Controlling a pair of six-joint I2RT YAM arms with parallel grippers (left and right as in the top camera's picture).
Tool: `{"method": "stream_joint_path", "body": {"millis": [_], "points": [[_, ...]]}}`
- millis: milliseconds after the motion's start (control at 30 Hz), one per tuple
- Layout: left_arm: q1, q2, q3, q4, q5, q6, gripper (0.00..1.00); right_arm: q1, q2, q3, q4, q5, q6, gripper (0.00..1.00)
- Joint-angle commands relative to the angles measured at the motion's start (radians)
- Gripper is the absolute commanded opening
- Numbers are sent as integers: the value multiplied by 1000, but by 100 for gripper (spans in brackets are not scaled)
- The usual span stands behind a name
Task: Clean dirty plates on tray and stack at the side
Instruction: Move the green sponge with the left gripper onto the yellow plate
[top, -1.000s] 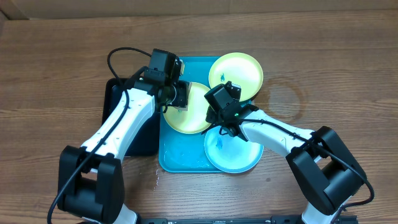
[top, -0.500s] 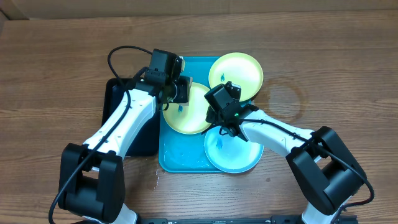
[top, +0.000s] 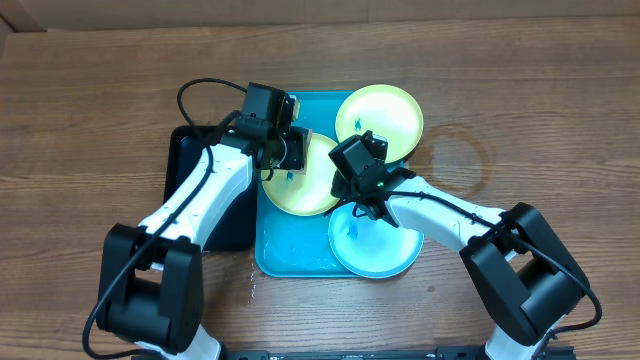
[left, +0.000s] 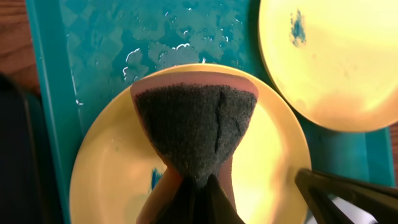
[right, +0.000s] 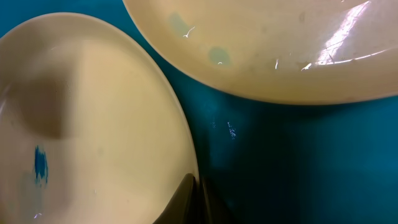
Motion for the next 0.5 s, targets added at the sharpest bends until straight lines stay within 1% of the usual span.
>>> {"method": "stream_joint_path", "body": {"millis": [0, 233, 400, 467], "points": [[-3, 58, -10, 32, 19, -13, 4, -2, 3, 11, 3, 0, -5, 4], [-3, 107, -10, 42, 25, -13, 4, -2, 3, 11, 3, 0, -5, 4], [5, 106, -5, 59, 139, -14, 4, -2, 3, 11, 3, 0, -5, 4], [14, 106, 6, 61, 151, -14, 4, -2, 3, 11, 3, 0, -5, 4]]}}
